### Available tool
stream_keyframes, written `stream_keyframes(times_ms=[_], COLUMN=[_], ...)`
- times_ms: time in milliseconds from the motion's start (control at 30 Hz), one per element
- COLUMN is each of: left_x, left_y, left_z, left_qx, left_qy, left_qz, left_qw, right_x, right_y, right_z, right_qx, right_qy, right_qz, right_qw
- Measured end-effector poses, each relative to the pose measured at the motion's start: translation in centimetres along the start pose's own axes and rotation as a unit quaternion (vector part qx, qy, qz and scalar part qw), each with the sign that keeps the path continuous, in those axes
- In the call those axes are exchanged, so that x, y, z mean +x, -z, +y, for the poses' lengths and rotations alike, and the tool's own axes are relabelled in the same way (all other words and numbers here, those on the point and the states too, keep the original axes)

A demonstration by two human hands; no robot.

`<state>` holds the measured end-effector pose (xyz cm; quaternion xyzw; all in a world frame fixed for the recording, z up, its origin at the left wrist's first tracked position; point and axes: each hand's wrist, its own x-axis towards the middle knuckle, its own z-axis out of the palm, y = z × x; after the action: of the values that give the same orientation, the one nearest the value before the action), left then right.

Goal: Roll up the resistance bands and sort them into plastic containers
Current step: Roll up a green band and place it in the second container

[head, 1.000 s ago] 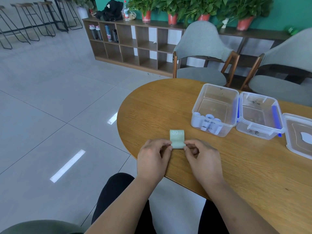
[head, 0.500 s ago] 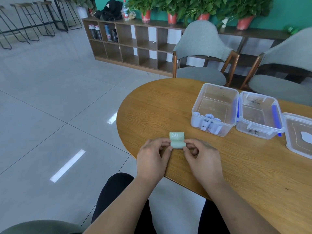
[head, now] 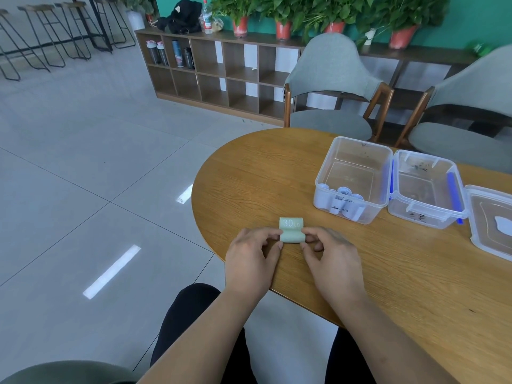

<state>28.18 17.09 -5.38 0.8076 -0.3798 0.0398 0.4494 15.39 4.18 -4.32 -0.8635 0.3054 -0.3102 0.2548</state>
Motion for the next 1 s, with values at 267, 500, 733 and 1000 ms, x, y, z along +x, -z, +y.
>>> stream_keyframes(times_ms=[267, 500, 733, 1000], left_x=[0.00, -0.07, -0.02, -0.09], left_y=[0.02, -0.04, -0.01, -0.13], left_z=[0.03, 0.08, 0.12, 0.00], left_qx=[-0.007, -0.001, -0.003, -0.009], left_qy=[0.001, -0.017, -0.005, -0.017], left_qz=[0.001, 0.012, 0.007, 0.016], left_qw=[1.000, 1.000, 1.000, 1.000], right_x=[-0.05, -0.03, 0.04, 0.04], right_y=[0.34, 0.08, 0.19, 0.02], right_z=[-0.34, -0.29, 0.11, 0.16], right_qx=[0.031, 0.003, 0.017, 0.024], right_qy=[-0.017, -0.005, -0.001, -0.005], right_qz=[0.009, 0.009, 0.008, 0.012], right_qw=[0.999, 1.000, 1.000, 1.000])
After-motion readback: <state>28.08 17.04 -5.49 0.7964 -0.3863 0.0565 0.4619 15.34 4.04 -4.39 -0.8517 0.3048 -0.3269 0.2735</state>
